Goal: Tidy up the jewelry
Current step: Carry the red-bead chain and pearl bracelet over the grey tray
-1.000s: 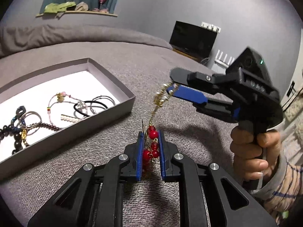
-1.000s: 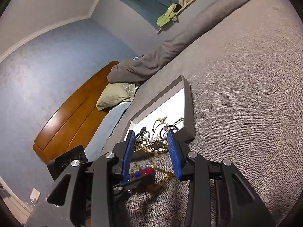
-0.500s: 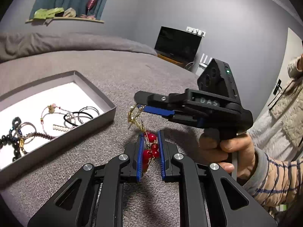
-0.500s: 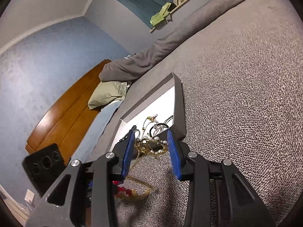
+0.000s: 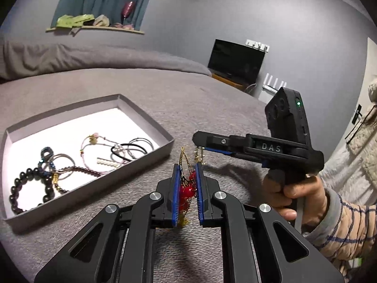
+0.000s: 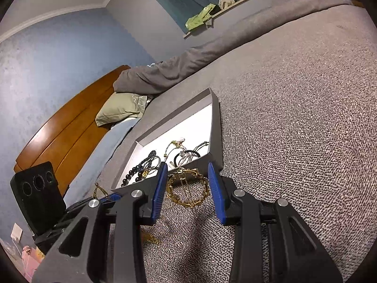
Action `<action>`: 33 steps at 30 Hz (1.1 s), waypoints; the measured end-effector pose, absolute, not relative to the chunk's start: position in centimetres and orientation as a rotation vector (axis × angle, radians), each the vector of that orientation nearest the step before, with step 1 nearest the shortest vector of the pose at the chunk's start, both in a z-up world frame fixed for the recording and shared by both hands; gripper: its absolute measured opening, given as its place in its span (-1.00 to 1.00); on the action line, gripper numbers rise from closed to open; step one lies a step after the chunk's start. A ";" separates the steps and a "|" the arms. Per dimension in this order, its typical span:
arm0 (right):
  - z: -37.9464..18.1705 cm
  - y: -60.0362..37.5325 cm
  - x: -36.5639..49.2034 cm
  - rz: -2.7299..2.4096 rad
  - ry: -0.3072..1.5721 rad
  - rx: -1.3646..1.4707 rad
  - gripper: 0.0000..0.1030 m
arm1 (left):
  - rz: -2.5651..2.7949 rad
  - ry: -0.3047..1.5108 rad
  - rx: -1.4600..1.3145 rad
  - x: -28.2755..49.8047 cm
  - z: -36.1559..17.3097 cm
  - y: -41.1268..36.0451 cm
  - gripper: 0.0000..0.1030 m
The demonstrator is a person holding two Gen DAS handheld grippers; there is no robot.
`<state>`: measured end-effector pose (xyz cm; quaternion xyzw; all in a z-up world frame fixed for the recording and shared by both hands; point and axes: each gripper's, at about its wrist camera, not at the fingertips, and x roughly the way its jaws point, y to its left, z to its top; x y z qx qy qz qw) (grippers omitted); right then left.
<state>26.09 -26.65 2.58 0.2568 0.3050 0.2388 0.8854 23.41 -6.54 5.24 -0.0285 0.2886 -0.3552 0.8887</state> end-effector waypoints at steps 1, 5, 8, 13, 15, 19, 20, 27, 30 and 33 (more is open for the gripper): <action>2.6 -26.7 26.1 0.505 0.635 0.544 -0.31 | -0.732 0.599 -0.063 23.5 5.2 -6.4 -0.75; 2.7 -26.9 26.1 0.540 0.638 0.573 -0.31 | -0.729 0.602 -0.087 23.7 5.2 -5.7 -0.75; 2.7 -26.0 26.0 0.560 0.647 0.565 -0.31 | -0.750 0.606 -0.085 23.7 5.1 -6.2 -0.75; 2.7 -24.7 25.9 0.578 0.658 0.545 -0.31 | -0.756 0.605 -0.057 23.5 5.2 -7.0 -0.80; 3.0 -24.5 25.8 0.573 0.650 0.531 -0.31 | -0.741 0.604 -0.061 23.6 5.2 -6.6 -0.80; 3.8 -24.2 25.5 0.560 0.619 0.494 -0.31 | -0.708 0.591 -0.072 23.8 5.5 -5.5 -0.81; 4.1 -24.0 25.4 0.560 0.612 0.487 -0.31 | -0.698 0.586 -0.073 23.9 5.7 -5.2 -0.81; 4.8 -22.7 25.4 0.565 0.587 0.455 -0.31 | -0.653 0.554 -0.087 23.9 6.7 -3.3 -0.81; 5.1 -21.7 25.7 0.572 0.587 0.442 -0.31 | -0.643 0.540 -0.090 23.8 7.2 -2.9 -0.81; 5.3 -20.8 26.2 0.573 0.587 0.423 -0.31 | -0.615 0.527 -0.085 23.9 7.6 -2.2 -0.81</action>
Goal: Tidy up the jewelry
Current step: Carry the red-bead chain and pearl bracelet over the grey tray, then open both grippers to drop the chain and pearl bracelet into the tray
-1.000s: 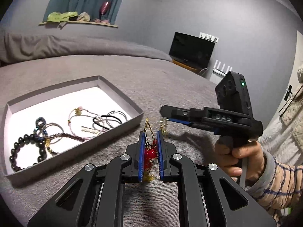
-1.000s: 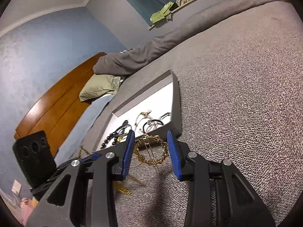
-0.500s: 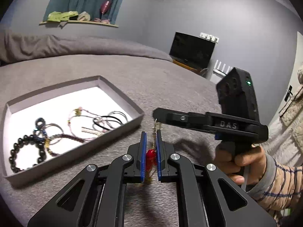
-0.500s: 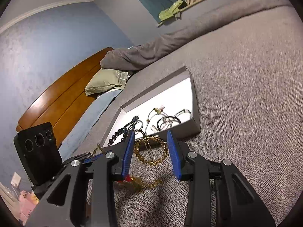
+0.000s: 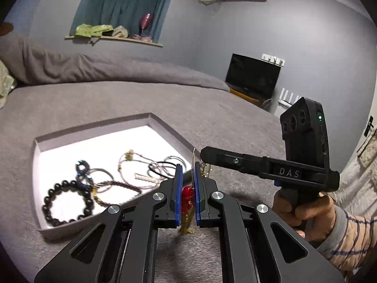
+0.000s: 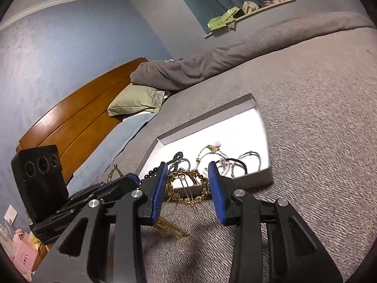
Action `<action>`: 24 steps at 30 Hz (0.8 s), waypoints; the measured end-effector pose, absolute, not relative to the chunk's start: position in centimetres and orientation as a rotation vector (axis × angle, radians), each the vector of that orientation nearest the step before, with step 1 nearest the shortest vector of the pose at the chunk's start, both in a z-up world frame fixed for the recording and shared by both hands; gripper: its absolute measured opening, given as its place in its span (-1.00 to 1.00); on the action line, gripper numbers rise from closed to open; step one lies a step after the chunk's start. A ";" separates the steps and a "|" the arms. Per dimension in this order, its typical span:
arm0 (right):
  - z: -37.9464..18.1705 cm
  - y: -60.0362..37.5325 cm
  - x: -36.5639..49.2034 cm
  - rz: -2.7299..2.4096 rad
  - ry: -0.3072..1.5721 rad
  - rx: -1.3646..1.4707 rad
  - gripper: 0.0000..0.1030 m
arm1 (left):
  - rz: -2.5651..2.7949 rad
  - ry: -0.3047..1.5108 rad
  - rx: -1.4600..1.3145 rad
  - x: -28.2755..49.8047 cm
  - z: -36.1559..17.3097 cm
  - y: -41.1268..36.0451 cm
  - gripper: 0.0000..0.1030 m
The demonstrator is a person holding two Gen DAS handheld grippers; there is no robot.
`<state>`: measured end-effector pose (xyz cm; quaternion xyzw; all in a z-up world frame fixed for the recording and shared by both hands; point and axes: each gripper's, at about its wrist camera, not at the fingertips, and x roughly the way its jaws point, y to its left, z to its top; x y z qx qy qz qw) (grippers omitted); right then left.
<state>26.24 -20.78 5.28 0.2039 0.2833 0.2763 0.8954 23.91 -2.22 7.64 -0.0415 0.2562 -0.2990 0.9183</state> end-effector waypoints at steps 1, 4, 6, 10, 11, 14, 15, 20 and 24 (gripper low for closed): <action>5.3 -20.6 26.2 0.572 0.585 0.414 -0.31 | -0.602 0.524 -0.083 24.0 7.7 -2.0 -0.81; 5.9 -19.7 26.8 0.569 0.574 0.383 -0.31 | -0.563 0.515 -0.074 24.7 8.0 -1.4 -0.81; 6.2 -19.2 27.1 0.567 0.565 0.364 -0.31 | -0.536 0.508 -0.065 25.2 8.2 -1.0 -0.81; 7.0 -18.4 27.8 0.562 0.542 0.343 -0.31 | -0.493 0.481 -0.069 26.3 8.9 0.0 -0.81; 7.3 -18.3 28.0 0.557 0.530 0.333 -0.31 | -0.487 0.476 -0.072 26.6 9.1 0.3 -0.81; 7.8 -18.0 28.4 0.544 0.510 0.313 -0.31 | -0.467 0.465 -0.073 27.2 9.3 0.7 -0.81; 7.9 -17.9 28.7 0.542 0.508 0.304 -0.31 | -0.461 0.465 -0.072 27.4 9.3 0.9 -0.81; 7.1 -16.8 30.3 0.523 0.533 0.262 -0.31 | -0.414 0.493 -0.042 28.6 8.1 0.9 -0.81; 5.5 -16.1 31.7 0.500 0.583 0.224 -0.31 | -0.382 0.545 -0.033 29.7 6.6 0.9 -0.81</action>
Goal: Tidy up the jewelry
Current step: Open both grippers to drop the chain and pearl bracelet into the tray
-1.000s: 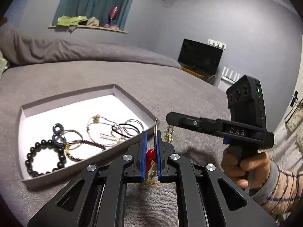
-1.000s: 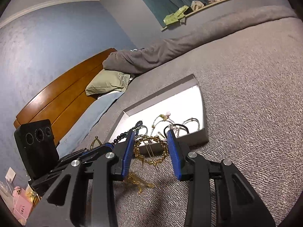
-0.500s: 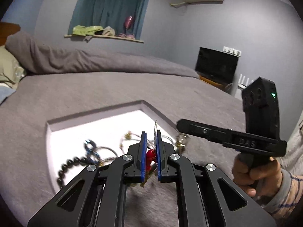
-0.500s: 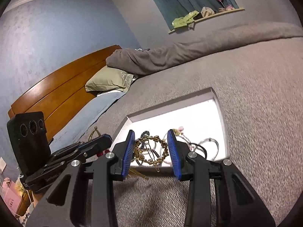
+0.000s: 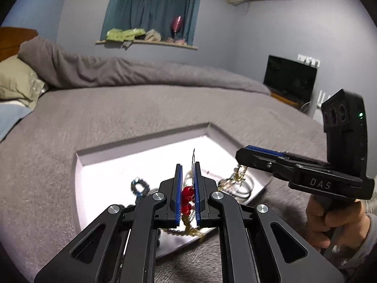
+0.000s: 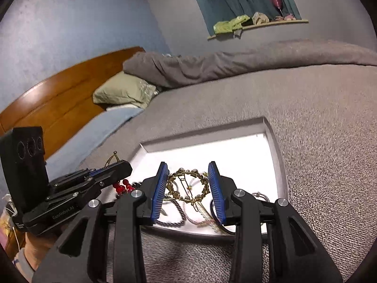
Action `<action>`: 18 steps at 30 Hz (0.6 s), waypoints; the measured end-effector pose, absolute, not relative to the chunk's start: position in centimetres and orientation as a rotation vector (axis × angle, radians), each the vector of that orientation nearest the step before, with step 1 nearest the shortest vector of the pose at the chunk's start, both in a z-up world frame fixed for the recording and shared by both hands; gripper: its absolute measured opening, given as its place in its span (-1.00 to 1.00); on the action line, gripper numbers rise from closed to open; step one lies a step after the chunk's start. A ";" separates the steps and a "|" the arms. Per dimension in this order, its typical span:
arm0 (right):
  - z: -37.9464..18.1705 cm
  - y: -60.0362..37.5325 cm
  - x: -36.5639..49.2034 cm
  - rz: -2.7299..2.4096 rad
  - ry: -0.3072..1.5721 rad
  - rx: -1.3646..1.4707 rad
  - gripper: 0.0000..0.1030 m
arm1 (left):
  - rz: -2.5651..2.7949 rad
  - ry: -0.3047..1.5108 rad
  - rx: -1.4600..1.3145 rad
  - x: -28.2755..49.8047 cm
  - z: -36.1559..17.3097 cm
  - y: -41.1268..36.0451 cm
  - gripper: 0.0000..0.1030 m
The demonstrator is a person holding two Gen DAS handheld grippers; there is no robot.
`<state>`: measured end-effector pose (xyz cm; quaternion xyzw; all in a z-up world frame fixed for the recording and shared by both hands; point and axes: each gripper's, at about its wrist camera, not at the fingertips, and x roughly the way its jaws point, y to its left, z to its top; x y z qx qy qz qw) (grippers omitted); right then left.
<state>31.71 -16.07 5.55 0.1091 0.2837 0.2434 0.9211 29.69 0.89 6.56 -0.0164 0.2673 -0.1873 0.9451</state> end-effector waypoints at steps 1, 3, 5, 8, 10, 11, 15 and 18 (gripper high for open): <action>5.2 -16.0 32.0 0.494 0.594 0.215 -0.31 | -0.374 0.563 -0.031 30.0 6.2 0.9 -0.81; 4.6 -15.8 32.4 0.479 0.618 0.196 -0.31 | -0.369 0.597 -0.027 30.5 5.5 0.8 -0.81; 3.9 -15.8 32.8 0.465 0.647 0.186 -0.30 | -0.345 0.629 -0.021 31.0 4.8 0.7 -0.81; 3.2 -15.7 33.0 0.452 0.672 0.179 -0.30 | -0.321 0.663 -0.020 31.5 4.1 0.9 -0.81; 2.9 -15.8 33.1 0.446 0.683 0.180 -0.29 | -0.311 0.671 -0.027 31.7 3.9 1.1 -0.68; 2.8 -15.9 33.1 0.444 0.685 0.181 -0.29 | -0.307 0.671 -0.029 31.7 3.9 1.2 -0.63; 2.9 -16.2 32.9 0.441 0.681 0.190 -0.29 | -0.288 0.660 -0.030 31.4 4.0 1.5 -0.34; 3.0 -16.5 32.7 0.438 0.673 0.188 -0.27 | -0.287 0.655 -0.026 31.1 4.0 1.5 -0.19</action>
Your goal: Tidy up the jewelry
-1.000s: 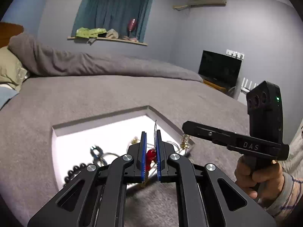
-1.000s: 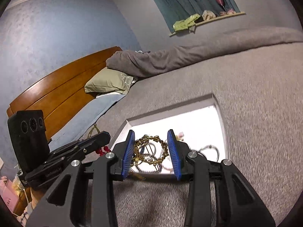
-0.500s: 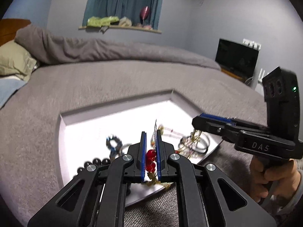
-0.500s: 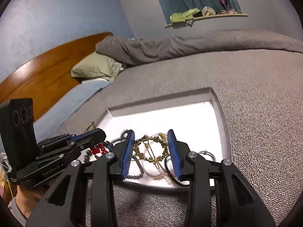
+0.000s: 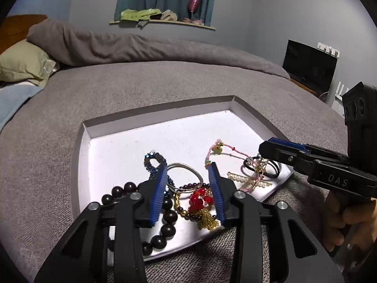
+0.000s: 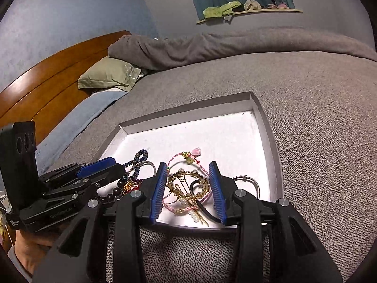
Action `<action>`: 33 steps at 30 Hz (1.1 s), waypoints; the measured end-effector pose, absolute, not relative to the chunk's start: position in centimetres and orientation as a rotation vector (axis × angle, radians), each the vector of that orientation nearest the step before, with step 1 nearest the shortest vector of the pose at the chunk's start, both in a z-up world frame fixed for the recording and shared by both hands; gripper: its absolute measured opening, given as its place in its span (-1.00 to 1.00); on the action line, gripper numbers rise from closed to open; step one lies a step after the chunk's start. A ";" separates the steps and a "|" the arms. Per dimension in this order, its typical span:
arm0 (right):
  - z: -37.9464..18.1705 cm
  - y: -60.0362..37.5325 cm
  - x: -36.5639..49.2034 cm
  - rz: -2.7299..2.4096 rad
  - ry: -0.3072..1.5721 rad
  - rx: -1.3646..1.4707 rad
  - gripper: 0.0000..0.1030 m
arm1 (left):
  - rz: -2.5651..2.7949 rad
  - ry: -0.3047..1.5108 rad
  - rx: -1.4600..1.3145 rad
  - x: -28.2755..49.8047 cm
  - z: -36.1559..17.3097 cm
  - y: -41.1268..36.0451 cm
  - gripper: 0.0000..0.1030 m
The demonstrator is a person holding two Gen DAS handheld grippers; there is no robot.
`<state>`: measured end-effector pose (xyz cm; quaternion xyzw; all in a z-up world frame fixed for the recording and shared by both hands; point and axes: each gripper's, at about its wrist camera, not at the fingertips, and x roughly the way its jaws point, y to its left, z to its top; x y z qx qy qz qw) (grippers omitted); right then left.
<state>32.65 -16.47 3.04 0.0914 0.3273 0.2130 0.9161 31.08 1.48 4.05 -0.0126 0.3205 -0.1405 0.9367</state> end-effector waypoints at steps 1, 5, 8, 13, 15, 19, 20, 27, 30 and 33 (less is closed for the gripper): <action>3.1 -16.5 32.6 0.435 0.674 0.188 -0.21 | -0.286 0.654 -0.025 31.1 4.1 1.4 -0.05; 3.7 -17.0 32.2 0.432 0.647 0.180 -0.02 | -0.281 0.631 -0.021 30.7 4.5 1.6 0.35; 4.1 -17.5 31.8 0.428 0.626 0.168 0.05 | -0.277 0.622 -0.020 30.4 4.8 1.7 0.47; 3.9 -17.8 31.2 0.425 0.623 0.155 0.06 | -0.276 0.619 -0.023 29.8 4.7 1.8 0.60; 3.9 -17.7 30.8 0.426 0.620 0.136 0.07 | -0.276 0.619 -0.018 29.4 4.7 1.7 0.65; 3.9 -18.0 29.8 0.422 0.612 0.098 0.12 | -0.278 0.609 -0.005 28.3 4.6 1.4 0.74; 3.9 -18.0 29.6 0.421 0.609 0.092 0.16 | -0.281 0.608 -0.003 28.0 4.6 1.3 0.75; 4.0 -18.4 28.4 0.421 0.601 0.035 0.24 | -0.298 0.600 0.033 26.1 3.9 0.4 0.79; 3.9 -18.3 27.9 0.423 0.599 0.016 0.25 | -0.299 0.600 0.033 25.6 3.5 0.4 0.80; 3.9 -18.0 27.4 0.423 0.596 0.002 0.31 | -0.292 0.598 0.032 25.1 3.3 0.4 0.82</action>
